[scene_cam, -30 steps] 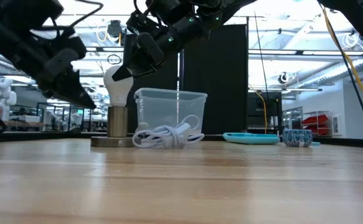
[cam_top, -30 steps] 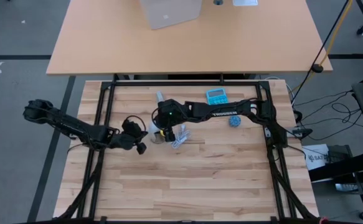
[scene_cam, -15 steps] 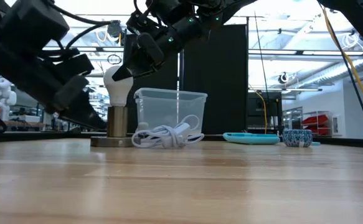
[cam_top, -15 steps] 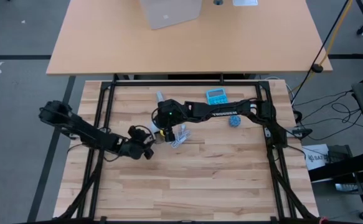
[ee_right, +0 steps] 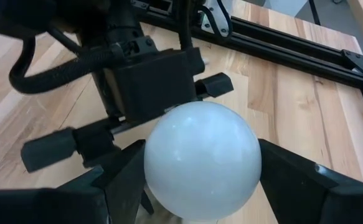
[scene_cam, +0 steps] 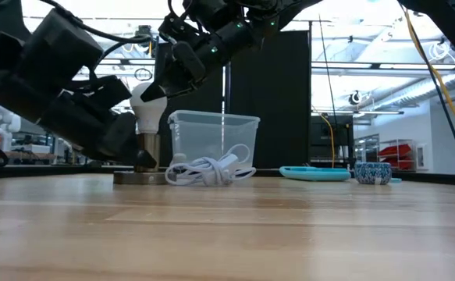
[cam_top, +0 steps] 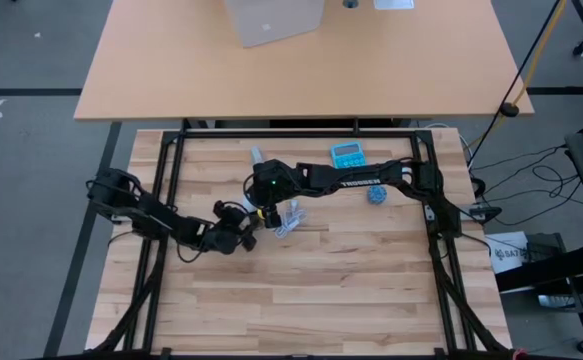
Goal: Screw lightbulb
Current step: Insert the white lightbulb into the desk lamp
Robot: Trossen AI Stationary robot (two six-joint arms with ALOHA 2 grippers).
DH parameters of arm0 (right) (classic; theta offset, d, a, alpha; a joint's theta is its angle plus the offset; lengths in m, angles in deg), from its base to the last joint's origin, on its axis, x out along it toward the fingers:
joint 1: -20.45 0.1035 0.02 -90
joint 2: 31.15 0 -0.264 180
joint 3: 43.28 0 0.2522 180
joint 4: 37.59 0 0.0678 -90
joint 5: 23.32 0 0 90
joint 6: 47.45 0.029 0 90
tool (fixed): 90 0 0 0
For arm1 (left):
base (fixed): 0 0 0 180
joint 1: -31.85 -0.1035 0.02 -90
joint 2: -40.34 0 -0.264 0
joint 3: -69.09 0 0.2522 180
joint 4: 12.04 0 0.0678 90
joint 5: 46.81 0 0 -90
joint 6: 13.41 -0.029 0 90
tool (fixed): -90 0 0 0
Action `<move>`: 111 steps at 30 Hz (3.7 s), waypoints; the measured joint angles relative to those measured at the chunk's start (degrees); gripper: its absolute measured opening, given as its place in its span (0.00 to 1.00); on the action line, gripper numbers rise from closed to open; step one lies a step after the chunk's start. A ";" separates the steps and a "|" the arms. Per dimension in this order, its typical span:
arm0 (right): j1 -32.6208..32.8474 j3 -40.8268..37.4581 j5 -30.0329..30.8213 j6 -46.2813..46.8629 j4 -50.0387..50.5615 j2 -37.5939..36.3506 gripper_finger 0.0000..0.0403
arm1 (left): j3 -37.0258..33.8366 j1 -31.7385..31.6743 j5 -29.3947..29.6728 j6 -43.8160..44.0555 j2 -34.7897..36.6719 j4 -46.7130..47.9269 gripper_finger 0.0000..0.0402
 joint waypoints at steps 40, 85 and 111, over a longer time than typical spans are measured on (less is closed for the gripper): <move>2.24 -0.11 6.52 13.44 1.59 0.10 0.76 | 0.00 0.04 4.75 0.46 -1.83 -2.21 0.48; 2.71 7.08 7.90 -8.79 17.03 0.02 0.74 | 0.00 0.04 4.15 -0.05 -1.81 -1.99 0.48; 2.67 8.83 4.81 -7.86 19.26 0.02 0.74 | 0.00 -0.45 0.57 -2.92 -1.81 -5.91 0.48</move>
